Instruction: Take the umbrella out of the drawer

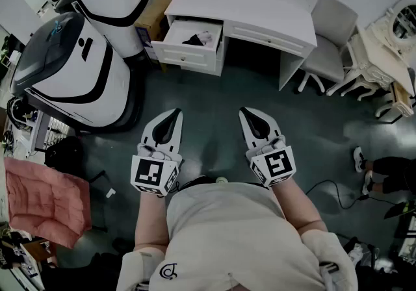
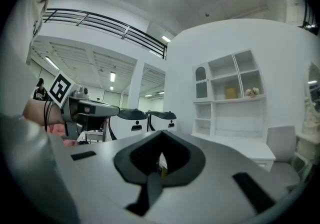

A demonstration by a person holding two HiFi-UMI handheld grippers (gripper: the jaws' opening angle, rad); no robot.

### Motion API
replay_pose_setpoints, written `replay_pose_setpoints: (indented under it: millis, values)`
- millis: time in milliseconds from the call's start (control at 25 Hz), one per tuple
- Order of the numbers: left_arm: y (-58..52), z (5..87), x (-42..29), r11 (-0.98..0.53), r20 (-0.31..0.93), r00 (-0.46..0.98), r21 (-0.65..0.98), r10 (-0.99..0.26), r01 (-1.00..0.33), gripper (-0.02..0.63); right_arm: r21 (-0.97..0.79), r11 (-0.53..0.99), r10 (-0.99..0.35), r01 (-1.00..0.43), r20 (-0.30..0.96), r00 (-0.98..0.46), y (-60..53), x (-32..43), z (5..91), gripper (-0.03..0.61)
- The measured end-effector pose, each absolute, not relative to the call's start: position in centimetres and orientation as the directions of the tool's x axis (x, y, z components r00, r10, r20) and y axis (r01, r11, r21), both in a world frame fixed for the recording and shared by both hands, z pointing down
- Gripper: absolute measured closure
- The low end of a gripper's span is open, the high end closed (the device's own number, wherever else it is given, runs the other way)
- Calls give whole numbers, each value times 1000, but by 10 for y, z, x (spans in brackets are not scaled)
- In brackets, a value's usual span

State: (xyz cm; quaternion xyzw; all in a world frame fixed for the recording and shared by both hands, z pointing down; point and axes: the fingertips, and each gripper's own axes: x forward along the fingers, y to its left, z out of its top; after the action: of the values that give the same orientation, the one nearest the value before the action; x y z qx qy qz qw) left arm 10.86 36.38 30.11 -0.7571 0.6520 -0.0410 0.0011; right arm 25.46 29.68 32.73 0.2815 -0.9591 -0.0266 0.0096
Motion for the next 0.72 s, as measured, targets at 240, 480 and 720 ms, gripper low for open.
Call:
replay_pose_setpoints:
  millis: [240,480,720]
  values:
    - [357,303,113,-153,58,150,-48,-987,-987,603,88,849,-523,-521,-1,-852,294,253,318,575]
    - [351,309,120,-150,62,147,-45,-987,-988,603,89,850,-522,-520,-1,-853,286,257,323,574]
    - [347,324,116,-130,92,128,-20,-988,-991,603,51,847,-531,-529,21,-847,271,256,334,574]
